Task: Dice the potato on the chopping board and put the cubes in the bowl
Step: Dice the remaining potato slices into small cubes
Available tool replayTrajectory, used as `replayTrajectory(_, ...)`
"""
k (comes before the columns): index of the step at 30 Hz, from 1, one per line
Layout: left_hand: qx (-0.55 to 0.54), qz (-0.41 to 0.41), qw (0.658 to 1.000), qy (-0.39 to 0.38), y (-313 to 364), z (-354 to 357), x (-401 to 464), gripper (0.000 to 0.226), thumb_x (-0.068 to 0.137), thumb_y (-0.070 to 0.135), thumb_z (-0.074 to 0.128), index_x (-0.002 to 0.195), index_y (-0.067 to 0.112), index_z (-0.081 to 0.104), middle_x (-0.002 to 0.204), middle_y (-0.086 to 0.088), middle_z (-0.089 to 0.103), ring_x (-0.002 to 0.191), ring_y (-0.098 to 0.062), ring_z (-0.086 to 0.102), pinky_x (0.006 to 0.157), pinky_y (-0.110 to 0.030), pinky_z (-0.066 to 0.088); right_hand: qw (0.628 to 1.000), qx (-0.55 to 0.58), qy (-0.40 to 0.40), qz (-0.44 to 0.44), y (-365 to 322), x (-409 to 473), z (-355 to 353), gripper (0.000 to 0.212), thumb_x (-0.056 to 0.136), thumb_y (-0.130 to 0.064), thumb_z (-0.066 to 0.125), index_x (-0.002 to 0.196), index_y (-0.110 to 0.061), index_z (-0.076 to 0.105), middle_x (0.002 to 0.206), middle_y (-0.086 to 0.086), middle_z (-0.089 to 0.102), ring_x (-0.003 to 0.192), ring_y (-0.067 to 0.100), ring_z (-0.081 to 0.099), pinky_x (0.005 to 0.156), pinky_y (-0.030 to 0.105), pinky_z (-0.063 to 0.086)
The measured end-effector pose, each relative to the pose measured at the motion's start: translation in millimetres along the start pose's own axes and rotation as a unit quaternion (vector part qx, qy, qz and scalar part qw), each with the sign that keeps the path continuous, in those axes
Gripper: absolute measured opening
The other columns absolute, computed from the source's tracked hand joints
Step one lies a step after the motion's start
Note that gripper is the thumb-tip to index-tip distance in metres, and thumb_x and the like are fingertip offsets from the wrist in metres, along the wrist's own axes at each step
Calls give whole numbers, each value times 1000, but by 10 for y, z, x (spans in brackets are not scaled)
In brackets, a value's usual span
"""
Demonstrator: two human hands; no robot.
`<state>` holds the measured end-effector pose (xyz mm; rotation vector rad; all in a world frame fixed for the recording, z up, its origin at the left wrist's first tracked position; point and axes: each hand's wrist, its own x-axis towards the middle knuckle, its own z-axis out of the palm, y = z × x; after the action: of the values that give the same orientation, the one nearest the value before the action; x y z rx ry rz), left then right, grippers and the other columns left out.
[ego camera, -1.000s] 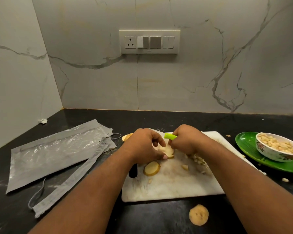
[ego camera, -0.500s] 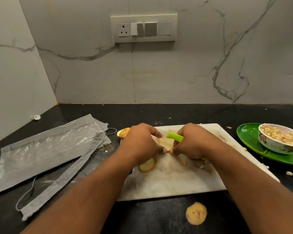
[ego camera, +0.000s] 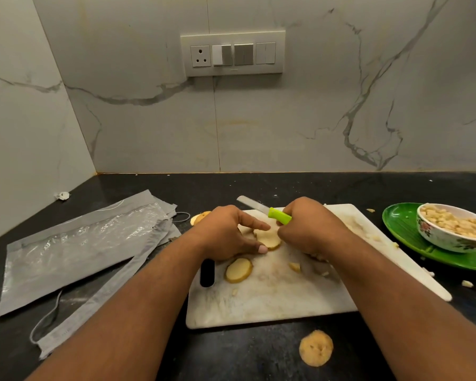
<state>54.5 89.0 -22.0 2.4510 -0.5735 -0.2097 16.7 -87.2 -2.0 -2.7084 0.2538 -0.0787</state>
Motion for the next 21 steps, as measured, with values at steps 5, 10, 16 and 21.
replayTrajectory(5,20,11,1000,16,34,37,-16,38,75,47,89,110,36,81,125,14,73,114,-3,64,104,-32,52,999,42,0,-25,16,-392,-219,50,95,-17,57,142,-32,48,133,-2,57,100,14,52,79,28,48)
replayTrajectory(10,78,22,996,45,186,157,-70,33,90,42,78,120,26,78,118,5,76,102,-10,66,88,-25,54,999,-36,5,-34,-46,-829,-205,50,97,-19,49,146,-28,46,142,-2,54,120,18,53,100,30,47)
replayTrajectory(16,108,19,993,47,310,212,-73,28,96,37,71,120,22,78,107,3,78,92,-14,68,75,-22,52,996,-71,11,-53,-114,-955,-59,47,97,-25,46,144,-28,45,140,-4,52,123,15,49,97,28,43)
replayTrajectory(21,96,18,993,62,253,204,-75,26,93,39,76,114,25,80,103,6,78,90,-10,67,81,-27,58,994,-78,-11,-75,32,-1295,-51,54,95,-23,44,148,-29,36,141,-5,50,123,16,46,100,29,40)
